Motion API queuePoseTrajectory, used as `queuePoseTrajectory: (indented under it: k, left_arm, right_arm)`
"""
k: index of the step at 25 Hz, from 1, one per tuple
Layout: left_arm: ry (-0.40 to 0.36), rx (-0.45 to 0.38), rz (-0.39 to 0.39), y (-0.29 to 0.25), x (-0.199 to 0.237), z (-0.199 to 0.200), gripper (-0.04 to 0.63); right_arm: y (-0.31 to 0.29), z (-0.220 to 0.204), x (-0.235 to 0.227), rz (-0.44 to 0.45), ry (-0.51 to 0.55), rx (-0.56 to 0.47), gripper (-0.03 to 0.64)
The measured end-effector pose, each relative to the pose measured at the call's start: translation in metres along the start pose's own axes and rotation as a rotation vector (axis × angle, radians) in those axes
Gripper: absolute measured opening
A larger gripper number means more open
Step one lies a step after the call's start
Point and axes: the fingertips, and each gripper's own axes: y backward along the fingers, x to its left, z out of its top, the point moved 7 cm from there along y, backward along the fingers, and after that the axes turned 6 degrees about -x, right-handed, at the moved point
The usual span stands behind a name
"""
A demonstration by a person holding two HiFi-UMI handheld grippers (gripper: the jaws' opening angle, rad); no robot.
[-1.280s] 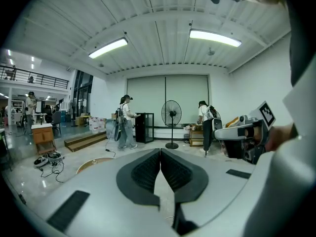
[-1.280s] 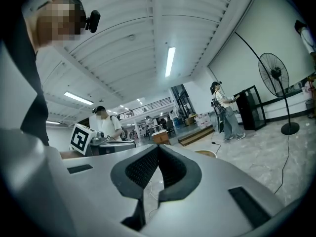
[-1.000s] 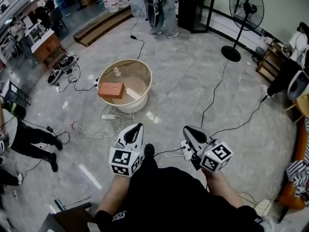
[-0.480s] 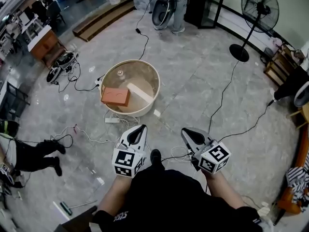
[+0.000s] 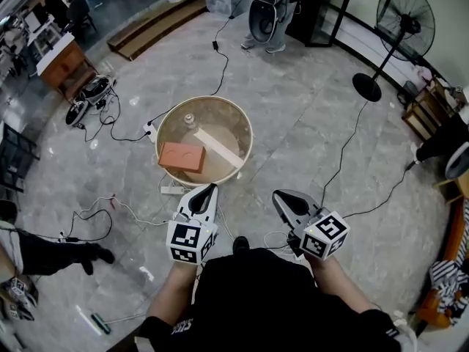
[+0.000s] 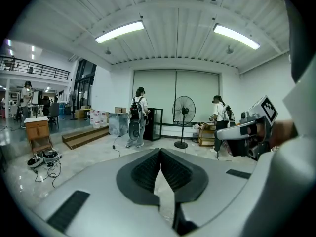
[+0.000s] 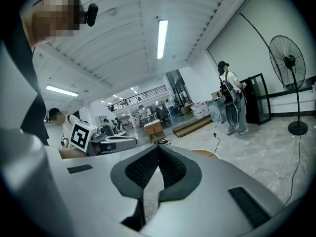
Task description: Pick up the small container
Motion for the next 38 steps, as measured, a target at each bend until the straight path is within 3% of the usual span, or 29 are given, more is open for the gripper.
queuePoseTrajectory:
  k: [8, 15, 21, 29, 38]
  left_arm:
    - [-0.008, -0.025, 0.016, -0.008, 0.059, 0.011, 0.018]
    - [0.02, -0.038, 0.038, -0.021, 0.075, 0.012, 0.018]
    - [0.043, -0.011, 0.078, -0.045, 0.093, 0.008, 0.018]
    - [0.088, 0.023, 0.196, -0.117, 0.126, 0.009, 0.018]
    - [0.104, 0.052, 0.304, -0.23, 0.159, 0.049, 0.018]
  right_arm:
    - [-0.056, 0.014, 0.001, 0.011, 0.012, 0.007, 0.015]
    - [-0.068, 0.018, -0.017, -0.019, -0.016, 0.037, 0.015]
    - [-0.1, 0.027, -0.041, 0.036, -0.028, 0.052, 0.014]
    - [-0.168, 0.042, -0.125, 0.134, -0.078, 0.097, 0.014]
    - [-0.253, 0.098, -0.241, 0.247, -0.077, 0.142, 0.014]
